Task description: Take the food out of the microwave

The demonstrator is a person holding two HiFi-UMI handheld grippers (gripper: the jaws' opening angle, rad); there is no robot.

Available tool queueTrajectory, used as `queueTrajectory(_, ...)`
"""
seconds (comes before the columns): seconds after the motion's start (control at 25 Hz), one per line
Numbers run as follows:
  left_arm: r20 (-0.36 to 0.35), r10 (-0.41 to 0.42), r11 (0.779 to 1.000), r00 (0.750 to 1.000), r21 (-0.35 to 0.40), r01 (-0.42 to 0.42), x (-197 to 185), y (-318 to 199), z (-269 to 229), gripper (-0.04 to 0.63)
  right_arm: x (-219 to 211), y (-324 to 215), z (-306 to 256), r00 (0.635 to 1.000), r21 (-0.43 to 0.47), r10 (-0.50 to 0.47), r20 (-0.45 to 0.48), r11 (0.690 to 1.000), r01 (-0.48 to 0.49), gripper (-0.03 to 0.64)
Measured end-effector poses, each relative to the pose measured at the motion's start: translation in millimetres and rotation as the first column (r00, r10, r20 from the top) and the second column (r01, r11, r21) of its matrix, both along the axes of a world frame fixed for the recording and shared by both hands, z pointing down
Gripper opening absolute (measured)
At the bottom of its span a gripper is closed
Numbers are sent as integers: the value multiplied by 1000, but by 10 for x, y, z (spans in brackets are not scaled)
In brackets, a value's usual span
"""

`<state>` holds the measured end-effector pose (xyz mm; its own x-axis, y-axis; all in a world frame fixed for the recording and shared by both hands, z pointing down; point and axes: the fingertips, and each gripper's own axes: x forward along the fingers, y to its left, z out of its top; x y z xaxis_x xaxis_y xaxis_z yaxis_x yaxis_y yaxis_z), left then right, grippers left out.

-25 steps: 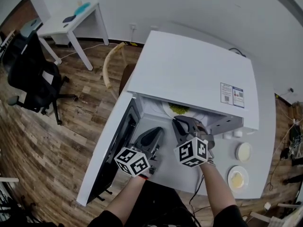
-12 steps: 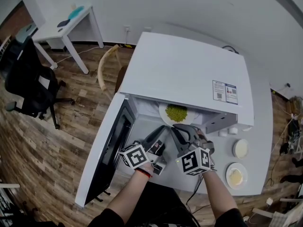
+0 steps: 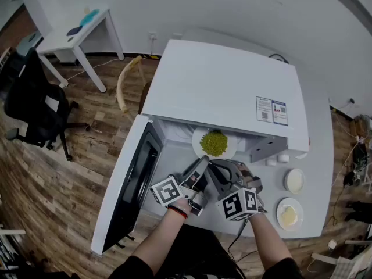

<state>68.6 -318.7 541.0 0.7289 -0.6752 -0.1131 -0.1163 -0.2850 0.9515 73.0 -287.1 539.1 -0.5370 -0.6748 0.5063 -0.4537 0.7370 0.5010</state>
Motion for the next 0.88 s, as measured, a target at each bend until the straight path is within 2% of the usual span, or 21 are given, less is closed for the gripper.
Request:
queueTrajectory(0.2,-35,-4,998,999,-65,2,13,27,116,51,49,-7,-2,996,0,76,46,997,-76,51)
queueTrajectory(0.32,26,-9,997,1000,-76,11,-58,20,341,49,149,-6,-51,979,-29,164,123,986,-162,51)
queueTrajectory(0.4,-51,-19,995,998,-96,14,-1,15,159,49,273,-9,-75,947,-80,257,193,966,-246,51)
queueTrajectory(0.48,-90,-25,994,996,-107,16,22,19,61,49,433,-18,-88,884,-167,376,279,925,-341,51)
queueTrajectory(0.6,-54,-22,997,998,-78,17,-8,15,76,49,634,2,-21,742,-339,546,389,834,-436,52)
queueTrajectory(0.68,-39,-27,996,999,-84,24,-26,21,137,49,685,24,54,664,-432,615,426,783,-448,56)
queueTrajectory(0.76,-11,-25,997,1000,-73,24,-53,30,229,49,680,39,97,590,-510,664,459,741,-438,96)
queueTrajectory(0.88,-11,-22,998,1000,-54,22,-26,31,102,49,649,41,132,429,-646,744,513,663,-378,161)
